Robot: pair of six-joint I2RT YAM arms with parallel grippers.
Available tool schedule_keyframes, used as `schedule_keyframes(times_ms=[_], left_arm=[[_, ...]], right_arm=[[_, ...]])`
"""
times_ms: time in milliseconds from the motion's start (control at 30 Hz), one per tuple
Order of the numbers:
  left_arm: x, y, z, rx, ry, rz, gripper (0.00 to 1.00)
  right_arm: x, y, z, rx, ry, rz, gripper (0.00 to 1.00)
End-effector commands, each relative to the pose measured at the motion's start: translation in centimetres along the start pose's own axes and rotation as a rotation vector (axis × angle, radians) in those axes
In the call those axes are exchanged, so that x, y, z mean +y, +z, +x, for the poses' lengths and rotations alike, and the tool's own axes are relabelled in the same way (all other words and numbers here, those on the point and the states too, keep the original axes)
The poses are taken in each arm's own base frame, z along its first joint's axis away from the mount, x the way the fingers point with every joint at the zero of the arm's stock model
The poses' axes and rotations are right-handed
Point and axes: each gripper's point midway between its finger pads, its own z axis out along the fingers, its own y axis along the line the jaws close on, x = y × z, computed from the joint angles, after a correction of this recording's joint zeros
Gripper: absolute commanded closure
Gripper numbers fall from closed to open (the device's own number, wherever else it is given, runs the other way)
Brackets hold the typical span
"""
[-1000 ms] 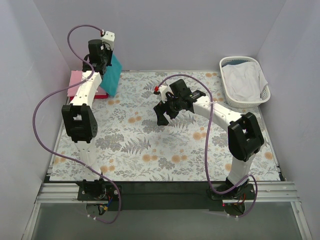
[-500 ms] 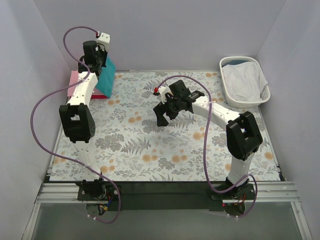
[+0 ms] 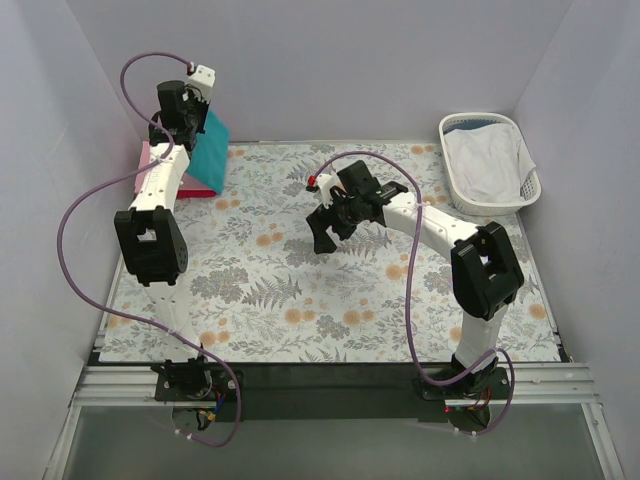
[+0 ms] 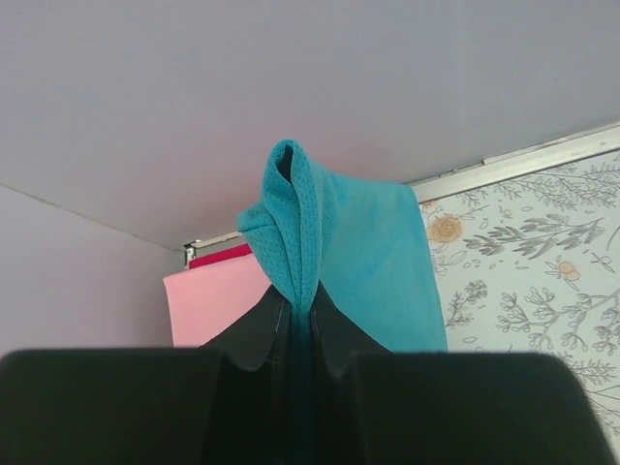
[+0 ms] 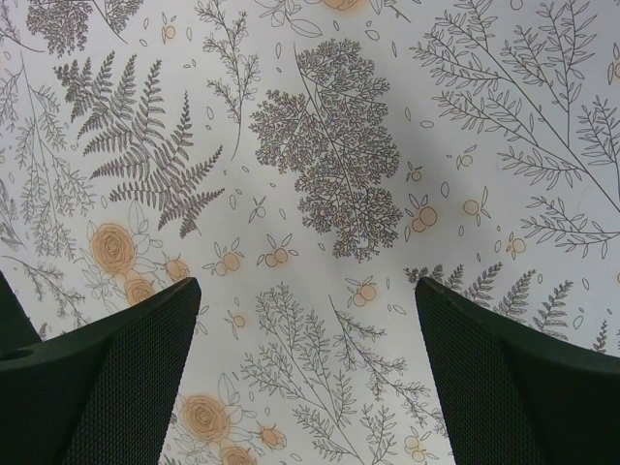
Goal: Fold and stack the t-shirts
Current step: Neatly place the folded tshirt to the corner
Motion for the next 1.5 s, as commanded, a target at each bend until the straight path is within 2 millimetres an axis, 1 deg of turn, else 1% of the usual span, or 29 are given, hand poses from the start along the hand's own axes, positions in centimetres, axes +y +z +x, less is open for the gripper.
schedule_keyframes(times_ms=[0, 67, 100, 200, 433, 533, 567, 600, 667, 700, 733, 800, 900, 933, 967, 1133, 1200, 1233, 1267, 1367, 1400, 1467], left_arm=[[3.9, -1.8, -4.1, -0.109, 0.013, -0.041, 1.0], [4.2, -1.4, -3.7, -0.098, 0.018, -0.042, 1.0], [4.5, -1.2, -3.2, -0.094, 0.022, -0.042, 1.0], [4.7, -0.4, -1.9, -0.078, 0.042, -0.03, 1.0], [3.3, 1.6, 1.3, -0.031, 0.087, 0.031, 1.0], [3.9, 2.2, 1.8, -0.038, 0.091, 0.027, 1.0], [3.9, 2.6, 2.5, -0.026, 0.092, 0.028, 1.0], [4.3, 2.8, 2.4, -0.033, 0.096, 0.023, 1.0], [4.9, 3.2, 2.7, -0.033, 0.103, 0.011, 1.0], [5.1, 3.7, 3.4, -0.025, 0.103, 0.007, 1.0], [5.5, 3.8, 3.1, -0.036, 0.105, -0.004, 1.0], [6.6, 4.2, 3.8, -0.027, 0.101, -0.027, 1.0], [8.3, 4.1, 3.6, -0.041, 0.106, -0.056, 1.0], [8.4, 4.2, 3.8, -0.044, 0.111, -0.055, 1.0], [9.1, 4.1, 3.7, -0.048, 0.118, -0.065, 1.0], [9.6, 4.5, 4.8, -0.041, 0.15, -0.058, 1.0], [9.7, 4.9, 5.8, -0.029, 0.155, -0.052, 1.0], [9.7, 5.1, 5.9, -0.036, 0.159, -0.051, 1.0], [9.7, 5.4, 6.6, -0.028, 0.156, -0.048, 1.0], [9.7, 6.0, 7.3, -0.033, 0.193, -0.036, 1.0], [9.7, 6.3, 8.1, -0.029, 0.194, -0.027, 1.0], [9.7, 6.7, 8.8, -0.03, 0.206, -0.017, 1.0]], right_arm=[[0.3, 0.1, -1.1, -0.028, -0.014, -0.008, 0.02], [0.3, 0.3, -1.1, -0.025, -0.014, -0.011, 0.02], [0.3, 0.3, -1.0, -0.024, -0.011, -0.013, 0.02], [0.3, 0.6, -1.0, -0.02, -0.014, -0.015, 0.02], [0.6, 1.3, -0.6, 0.0, -0.006, -0.029, 0.02], [0.6, 1.5, -0.6, 0.001, -0.007, -0.03, 0.02], [0.6, 1.6, -0.4, 0.006, -0.006, -0.032, 0.02], [0.5, 1.7, -0.3, 0.008, -0.003, -0.031, 0.02], [0.5, 1.8, -0.3, 0.009, -0.004, -0.032, 0.02], [0.6, 1.9, -0.2, 0.013, -0.005, -0.034, 0.02], [0.5, 2.0, -0.2, 0.014, -0.003, -0.034, 0.02], [0.6, 2.1, -0.1, 0.019, -0.003, -0.036, 0.02], [0.6, 2.1, -0.1, 0.019, -0.006, -0.035, 0.02], [0.6, 2.2, 0.0, 0.021, -0.005, -0.036, 0.02], [0.6, 2.3, 0.0, 0.021, -0.003, -0.036, 0.02], [0.9, 2.8, 0.1, 0.032, -0.006, -0.044, 0.02], [1.0, 3.1, 0.4, 0.04, -0.006, -0.044, 0.02], [1.0, 3.1, 0.3, 0.041, -0.008, -0.045, 0.01], [1.1, 3.2, 0.3, 0.043, -0.01, -0.046, 0.02], [1.1, 3.4, 0.6, 0.052, -0.009, -0.045, 0.02], [1.1, 3.4, 0.7, 0.054, -0.009, -0.043, 0.02], [1.1, 3.6, 0.9, 0.063, -0.006, -0.045, 0.02]])
